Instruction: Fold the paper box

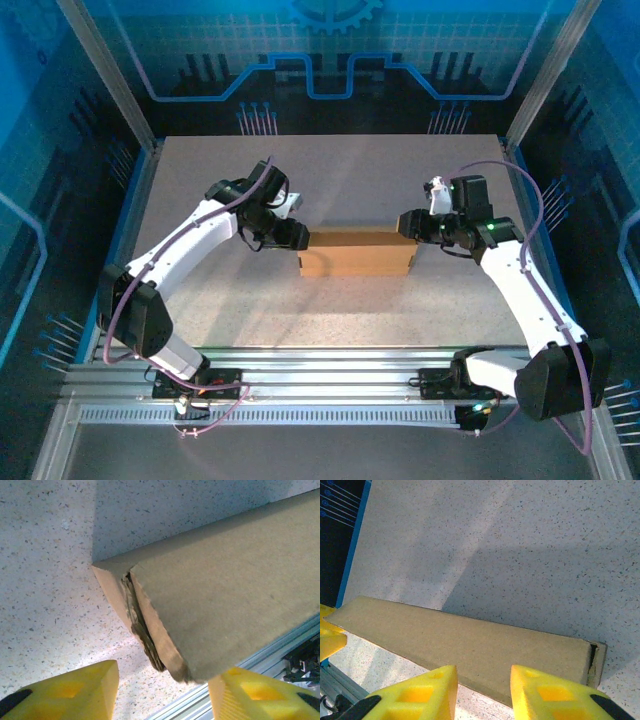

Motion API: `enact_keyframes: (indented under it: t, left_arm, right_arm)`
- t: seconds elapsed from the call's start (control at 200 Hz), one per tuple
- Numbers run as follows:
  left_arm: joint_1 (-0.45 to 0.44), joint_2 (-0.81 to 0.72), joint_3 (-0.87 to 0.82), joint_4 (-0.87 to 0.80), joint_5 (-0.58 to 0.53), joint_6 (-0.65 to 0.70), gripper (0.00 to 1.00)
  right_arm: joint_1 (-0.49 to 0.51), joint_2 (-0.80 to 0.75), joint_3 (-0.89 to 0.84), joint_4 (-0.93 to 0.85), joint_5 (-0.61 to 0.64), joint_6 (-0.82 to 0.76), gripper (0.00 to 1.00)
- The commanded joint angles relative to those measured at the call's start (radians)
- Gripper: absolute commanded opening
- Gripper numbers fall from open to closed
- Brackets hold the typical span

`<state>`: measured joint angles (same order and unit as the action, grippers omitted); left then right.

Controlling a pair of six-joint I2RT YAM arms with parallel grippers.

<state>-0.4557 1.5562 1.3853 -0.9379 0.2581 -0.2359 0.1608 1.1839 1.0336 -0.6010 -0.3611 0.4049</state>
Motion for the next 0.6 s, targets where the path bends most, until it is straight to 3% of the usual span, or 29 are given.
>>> enact_keyframes:
  t: [0.0, 0.24, 0.595]
  left_arm:
    - [-0.005, -0.064, -0.014, -0.025, 0.011, 0.007, 0.56]
    - [0.002, -0.115, 0.003, 0.014, 0.062, -0.019, 0.6]
    - [0.002, -0.039, 0.056, 0.105, 0.123, -0.035, 0.64]
  right_arm:
    - [-0.003, -0.007, -0.023, 0.006, -0.021, 0.014, 0.35]
    - [0.001, -0.009, -0.039, 0.015, -0.022, 0.018, 0.34]
    - [0.009, -0.022, -0.057, 0.013, -0.019, 0.023, 0.34]
